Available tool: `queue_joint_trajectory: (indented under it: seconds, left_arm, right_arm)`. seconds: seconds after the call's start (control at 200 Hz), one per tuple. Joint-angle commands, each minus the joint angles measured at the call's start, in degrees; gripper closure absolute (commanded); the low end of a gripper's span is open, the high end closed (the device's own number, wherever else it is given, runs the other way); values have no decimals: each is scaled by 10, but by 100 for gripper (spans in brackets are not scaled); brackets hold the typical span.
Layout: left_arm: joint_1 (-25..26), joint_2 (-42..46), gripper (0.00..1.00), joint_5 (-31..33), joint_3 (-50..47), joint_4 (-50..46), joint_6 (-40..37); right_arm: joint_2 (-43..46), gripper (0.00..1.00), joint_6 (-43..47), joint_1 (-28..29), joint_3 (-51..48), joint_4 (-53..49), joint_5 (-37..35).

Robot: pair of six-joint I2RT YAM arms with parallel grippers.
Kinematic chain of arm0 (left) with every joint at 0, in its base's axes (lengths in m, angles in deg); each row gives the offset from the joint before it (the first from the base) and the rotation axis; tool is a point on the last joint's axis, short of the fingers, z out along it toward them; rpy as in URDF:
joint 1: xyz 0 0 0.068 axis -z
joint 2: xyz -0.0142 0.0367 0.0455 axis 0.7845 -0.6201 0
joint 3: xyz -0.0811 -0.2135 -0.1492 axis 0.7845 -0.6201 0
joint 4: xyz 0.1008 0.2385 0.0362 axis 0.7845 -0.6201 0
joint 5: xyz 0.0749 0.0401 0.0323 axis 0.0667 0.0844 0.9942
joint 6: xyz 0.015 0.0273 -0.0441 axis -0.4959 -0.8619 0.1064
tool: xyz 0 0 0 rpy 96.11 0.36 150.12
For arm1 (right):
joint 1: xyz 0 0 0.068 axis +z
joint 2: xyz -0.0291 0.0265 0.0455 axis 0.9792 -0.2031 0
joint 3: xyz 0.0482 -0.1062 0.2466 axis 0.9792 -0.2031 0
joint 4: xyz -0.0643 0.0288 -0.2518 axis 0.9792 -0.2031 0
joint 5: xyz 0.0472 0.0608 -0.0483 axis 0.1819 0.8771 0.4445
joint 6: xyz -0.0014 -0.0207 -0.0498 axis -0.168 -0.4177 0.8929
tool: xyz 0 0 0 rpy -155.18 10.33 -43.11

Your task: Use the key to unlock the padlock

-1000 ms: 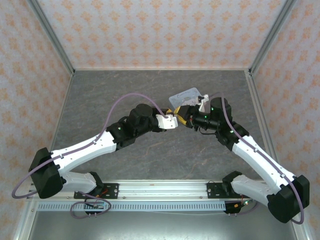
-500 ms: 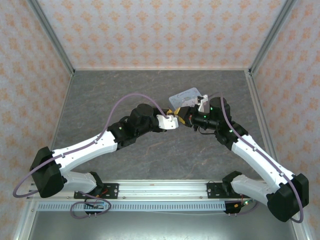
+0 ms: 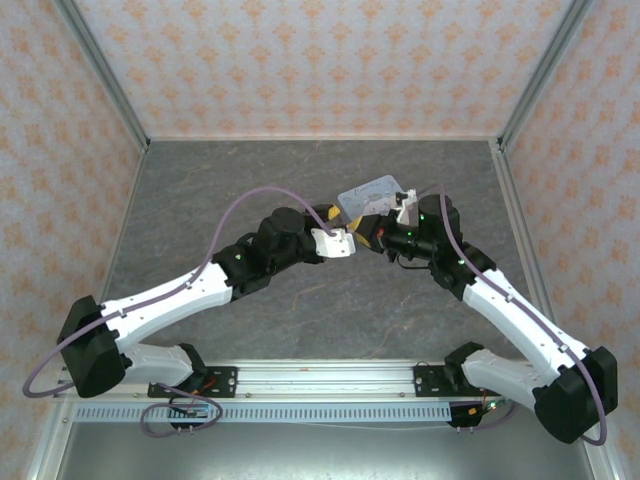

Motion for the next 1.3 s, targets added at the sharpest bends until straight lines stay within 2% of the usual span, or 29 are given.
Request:
queue_joint_trajectory:
  seconds: [0.0,0.155,0.375,0.505,0.666,0.776,0.941,1.141,1.291]
  left_arm:
    - [-6,57,36,7,-18,10,59]
    - [-37,114,25,-6,-26,3,217]
    - [-82,142,19,6,-9,12,539]
    - [-103,146,18,1,-17,47,767]
    - [-113,125,26,-61,-1,88,951]
    - [-115,95,28,-123,21,128,1030]
    - [-112,45,32,-192,33,236,1139]
    - [-87,18,34,-198,52,249,1142]
    - [-82,7,42,-209,66,229,1133]
  right_arm:
    - [32,100,36,3,8,2,-39]
    - [56,100,44,3,-19,71,-64]
    - [87,100,45,3,-78,239,-107]
    - [88,100,39,3,-102,331,-119]
    - [82,100,37,5,-108,398,-109]
    - [82,100,36,6,-110,420,-108]
    - [82,100,27,13,-116,452,-111]
    - [82,100,27,24,-114,453,-118]
    - [80,100,19,25,-116,462,-118]
